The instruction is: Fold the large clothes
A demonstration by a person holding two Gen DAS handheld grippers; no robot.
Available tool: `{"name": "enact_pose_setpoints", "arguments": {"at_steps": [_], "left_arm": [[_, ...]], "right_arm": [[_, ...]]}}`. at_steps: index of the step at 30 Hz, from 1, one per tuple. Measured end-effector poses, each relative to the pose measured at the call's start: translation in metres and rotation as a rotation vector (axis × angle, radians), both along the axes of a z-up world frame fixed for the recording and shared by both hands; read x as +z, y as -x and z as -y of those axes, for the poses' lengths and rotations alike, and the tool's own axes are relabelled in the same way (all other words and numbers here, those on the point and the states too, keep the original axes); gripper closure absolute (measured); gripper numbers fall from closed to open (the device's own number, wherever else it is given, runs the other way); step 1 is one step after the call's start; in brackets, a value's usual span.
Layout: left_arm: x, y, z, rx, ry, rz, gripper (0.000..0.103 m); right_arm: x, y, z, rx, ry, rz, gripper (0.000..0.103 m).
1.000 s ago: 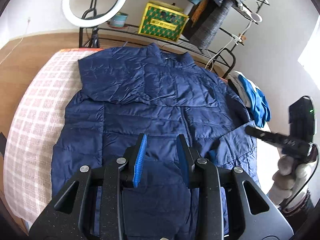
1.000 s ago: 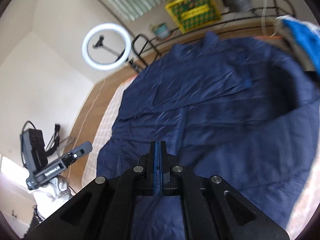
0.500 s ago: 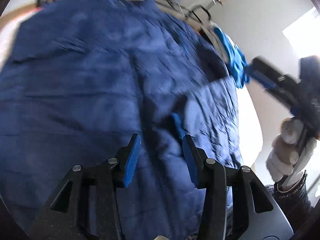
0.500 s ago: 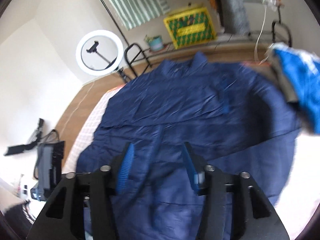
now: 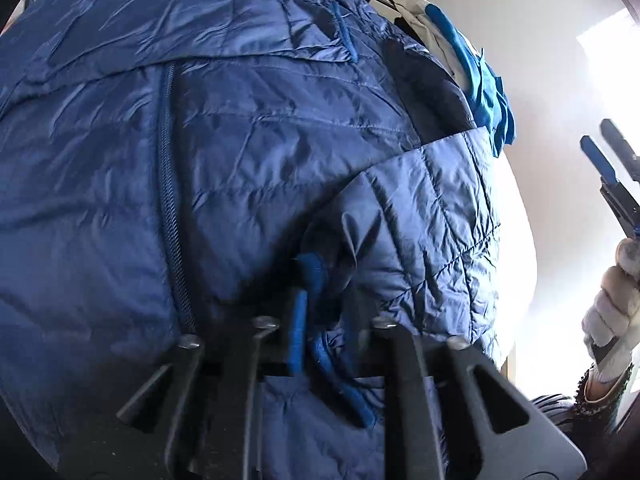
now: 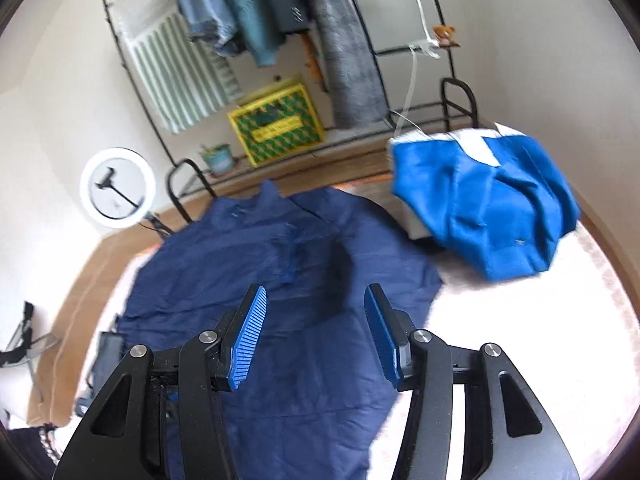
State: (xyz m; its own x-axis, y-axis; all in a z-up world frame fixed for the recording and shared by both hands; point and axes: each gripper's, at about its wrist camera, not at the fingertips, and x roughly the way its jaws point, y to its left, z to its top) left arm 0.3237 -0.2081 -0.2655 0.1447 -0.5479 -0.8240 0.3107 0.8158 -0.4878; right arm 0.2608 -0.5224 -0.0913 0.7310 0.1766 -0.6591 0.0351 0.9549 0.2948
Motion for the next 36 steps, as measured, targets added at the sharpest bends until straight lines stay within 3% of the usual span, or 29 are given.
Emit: {"name": "enact_pose_setpoints", "arguments": {"at_steps": [5, 10, 15, 18, 23, 30, 32, 36], "left_arm": [[0.029, -0.014, -0.01, 0.01, -0.049, 0.145, 0.098], [0.076, -0.051, -0.047, 0.079, -0.088, 0.277, 0.099], [0.116, -0.101, -0.087, 0.163, -0.148, 0.407, 0.099], [0.124, -0.122, -0.115, 0.22, -0.169, 0.444, 0.099], [0.109, -0.146, -0.161, 0.349, -0.186, 0.436, 0.099], [0.078, -0.167, -0.203, 0.448, -0.241, 0.387, 0.099], [0.065, -0.171, -0.212, 0.466, -0.294, 0.37, 0.099], [0.034, -0.171, -0.216, 0.449, -0.316, 0.308, 0.099]], "right_arm": [[-0.012, 0.005, 0.019, 0.001, 0.032, -0.026, 0.053], [-0.051, 0.008, 0.041, -0.01, -0.02, -0.089, 0.053], [-0.079, -0.02, 0.026, 0.06, 0.035, -0.156, 0.053], [-0.085, -0.045, 0.009, 0.113, 0.098, -0.16, 0.053], [-0.095, -0.099, -0.002, 0.128, 0.143, -0.167, 0.053], [-0.113, -0.167, -0.018, 0.114, 0.207, -0.197, 0.053], [-0.12, -0.184, -0.021, 0.09, 0.238, -0.231, 0.053], [-0.129, -0.195, -0.026, 0.098, 0.315, -0.265, 0.053]]}}
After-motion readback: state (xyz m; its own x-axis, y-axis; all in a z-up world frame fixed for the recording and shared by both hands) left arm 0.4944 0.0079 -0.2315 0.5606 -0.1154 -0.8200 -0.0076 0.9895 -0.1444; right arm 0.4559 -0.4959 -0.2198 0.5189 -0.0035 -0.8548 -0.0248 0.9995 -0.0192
